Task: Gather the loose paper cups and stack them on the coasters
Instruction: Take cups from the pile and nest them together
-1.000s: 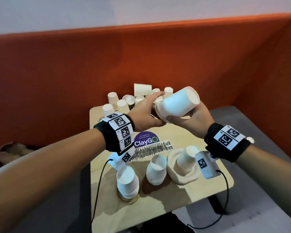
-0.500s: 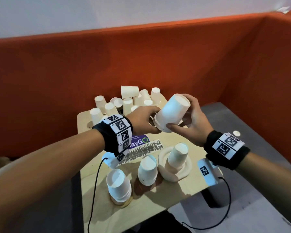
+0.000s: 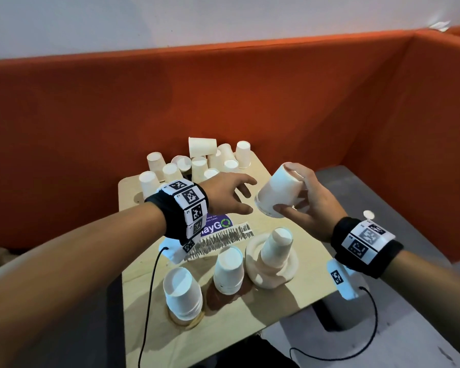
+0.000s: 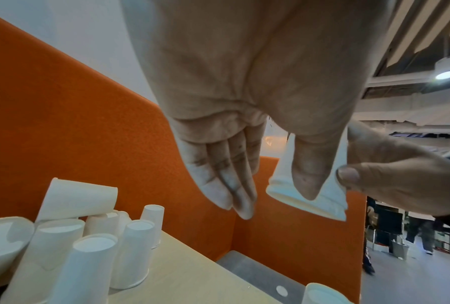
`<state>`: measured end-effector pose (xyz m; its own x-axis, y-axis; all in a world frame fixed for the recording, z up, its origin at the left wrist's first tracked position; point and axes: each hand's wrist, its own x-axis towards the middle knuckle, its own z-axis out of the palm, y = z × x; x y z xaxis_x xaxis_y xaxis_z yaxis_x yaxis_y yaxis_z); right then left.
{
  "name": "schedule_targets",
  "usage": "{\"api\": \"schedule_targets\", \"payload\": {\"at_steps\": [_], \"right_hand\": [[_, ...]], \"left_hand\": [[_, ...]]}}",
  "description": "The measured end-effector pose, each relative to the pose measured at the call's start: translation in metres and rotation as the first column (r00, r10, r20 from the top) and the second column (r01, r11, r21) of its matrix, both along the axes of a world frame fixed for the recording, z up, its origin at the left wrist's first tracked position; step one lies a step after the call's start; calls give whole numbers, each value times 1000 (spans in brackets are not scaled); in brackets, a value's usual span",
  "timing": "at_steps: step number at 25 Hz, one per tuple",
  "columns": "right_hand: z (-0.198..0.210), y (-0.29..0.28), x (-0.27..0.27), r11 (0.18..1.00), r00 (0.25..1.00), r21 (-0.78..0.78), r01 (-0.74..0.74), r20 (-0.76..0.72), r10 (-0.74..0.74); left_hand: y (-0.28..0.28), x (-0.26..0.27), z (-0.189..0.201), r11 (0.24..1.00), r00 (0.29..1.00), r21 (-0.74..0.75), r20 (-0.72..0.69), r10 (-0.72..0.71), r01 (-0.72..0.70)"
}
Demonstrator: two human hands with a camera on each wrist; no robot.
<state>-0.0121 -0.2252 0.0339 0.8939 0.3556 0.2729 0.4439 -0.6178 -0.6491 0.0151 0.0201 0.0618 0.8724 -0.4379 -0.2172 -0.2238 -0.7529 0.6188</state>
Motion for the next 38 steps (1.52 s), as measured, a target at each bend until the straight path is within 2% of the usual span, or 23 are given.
{"api": "schedule_targets", "payload": {"at_steps": [7, 15, 23, 32, 35, 38], "right_hand": [[-8, -29, -16, 997, 996, -4, 81, -41, -81], [-40, -31, -30, 969, 994, -239, 68, -71, -87], [-62, -30, -36, 936, 966, -345, 69, -212, -149], [-66, -20, -35, 870, 938, -491, -48, -321, -130], [-67, -21, -34, 843, 943, -529, -96, -321, -94], [-64, -30, -27, 829, 966, -552, -87, -252, -67]], "left_hand": [[-20, 3, -4, 997, 996, 32, -60, -64, 66], [-38, 2, -8, 955, 979, 229, -125, -162, 188], [-22, -2, -11, 939, 980, 300, -150, -131, 172], [-16, -2, -19, 938, 985, 322, -148, -84, 129], [-15, -1, -21, 939, 985, 322, -154, -75, 122], [-13, 0, -20, 936, 987, 331, -143, -77, 121]]}}
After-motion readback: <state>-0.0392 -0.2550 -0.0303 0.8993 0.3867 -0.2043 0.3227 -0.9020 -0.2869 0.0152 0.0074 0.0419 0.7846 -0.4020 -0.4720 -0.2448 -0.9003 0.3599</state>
